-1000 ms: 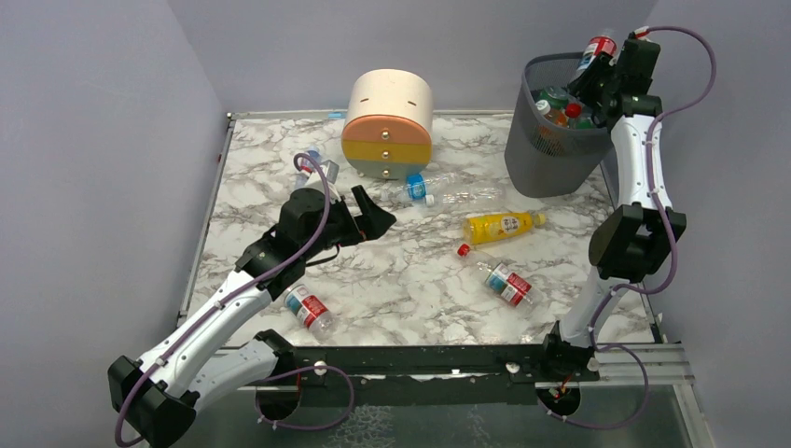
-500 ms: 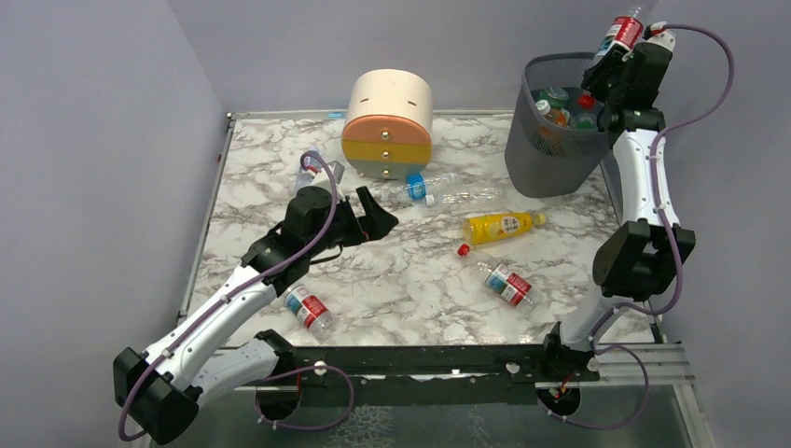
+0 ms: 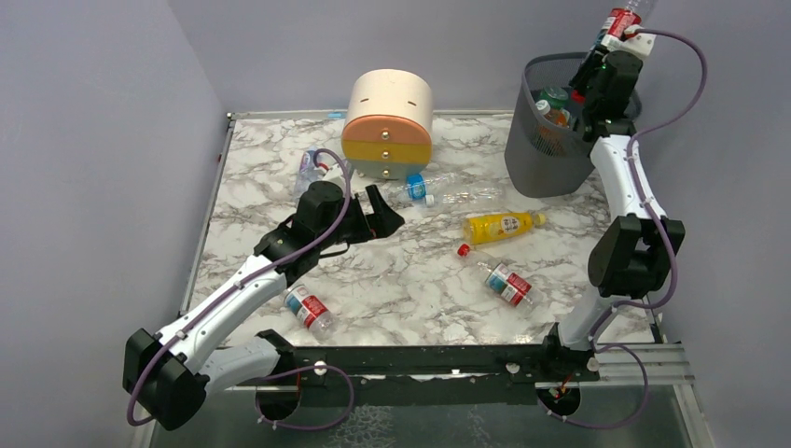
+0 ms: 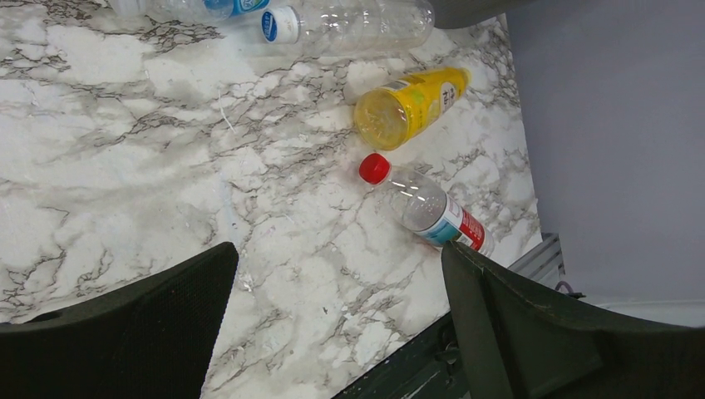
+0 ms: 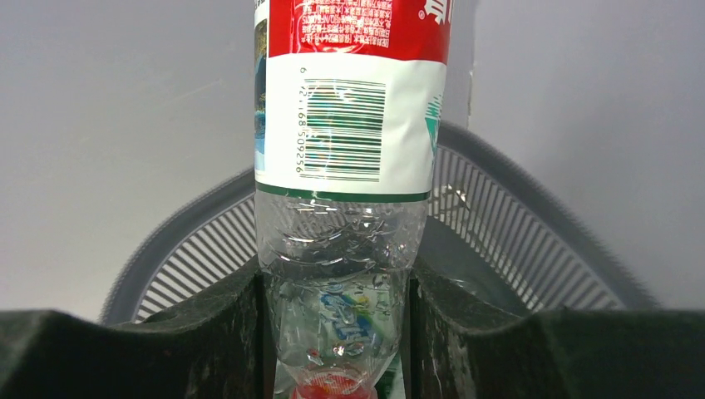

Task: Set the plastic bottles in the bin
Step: Adjust the plastic bottle at the trash bin.

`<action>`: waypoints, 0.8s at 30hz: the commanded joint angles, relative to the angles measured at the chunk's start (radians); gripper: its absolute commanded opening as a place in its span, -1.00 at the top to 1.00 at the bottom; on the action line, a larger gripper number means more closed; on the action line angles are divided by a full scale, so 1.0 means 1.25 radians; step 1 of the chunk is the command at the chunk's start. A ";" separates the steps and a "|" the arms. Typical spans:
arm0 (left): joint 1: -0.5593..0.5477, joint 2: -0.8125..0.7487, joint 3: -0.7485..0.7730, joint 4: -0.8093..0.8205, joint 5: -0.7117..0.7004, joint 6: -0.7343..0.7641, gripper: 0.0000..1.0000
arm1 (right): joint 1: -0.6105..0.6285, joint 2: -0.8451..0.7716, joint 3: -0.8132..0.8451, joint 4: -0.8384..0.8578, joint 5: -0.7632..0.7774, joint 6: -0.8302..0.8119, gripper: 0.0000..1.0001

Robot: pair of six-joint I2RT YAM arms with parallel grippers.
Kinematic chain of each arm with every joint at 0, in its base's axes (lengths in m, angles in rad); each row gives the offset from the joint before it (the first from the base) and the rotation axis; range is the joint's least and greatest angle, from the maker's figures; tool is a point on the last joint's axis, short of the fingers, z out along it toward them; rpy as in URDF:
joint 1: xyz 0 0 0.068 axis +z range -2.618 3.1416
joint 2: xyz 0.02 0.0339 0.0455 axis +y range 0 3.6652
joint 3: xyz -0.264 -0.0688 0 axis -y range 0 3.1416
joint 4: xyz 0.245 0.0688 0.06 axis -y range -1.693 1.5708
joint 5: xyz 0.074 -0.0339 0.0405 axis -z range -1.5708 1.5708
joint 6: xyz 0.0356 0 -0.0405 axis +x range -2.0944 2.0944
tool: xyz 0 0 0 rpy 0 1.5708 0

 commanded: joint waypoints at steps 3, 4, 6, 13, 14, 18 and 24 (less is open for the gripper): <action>0.008 0.002 0.018 0.045 0.022 0.011 -0.98 | 0.063 0.025 -0.024 0.130 0.133 -0.079 0.18; 0.009 0.000 0.017 0.046 0.023 0.010 -0.98 | 0.068 0.022 -0.034 0.142 0.142 -0.085 0.18; 0.009 -0.002 0.013 0.047 0.024 0.010 -0.98 | 0.075 0.019 -0.039 0.147 0.155 -0.093 0.02; 0.013 -0.019 0.001 0.047 0.027 0.006 -0.98 | 0.079 0.039 0.020 0.056 0.189 -0.076 -0.74; 0.013 -0.022 0.000 0.047 0.028 0.005 -0.98 | 0.079 0.037 0.019 0.053 0.185 -0.075 -0.75; 0.013 -0.035 -0.004 0.043 0.027 0.003 -0.98 | 0.079 0.030 0.028 0.020 0.184 -0.066 -0.79; 0.014 -0.056 -0.011 0.034 0.024 0.001 -0.98 | 0.079 -0.021 0.043 -0.050 0.147 -0.036 -0.79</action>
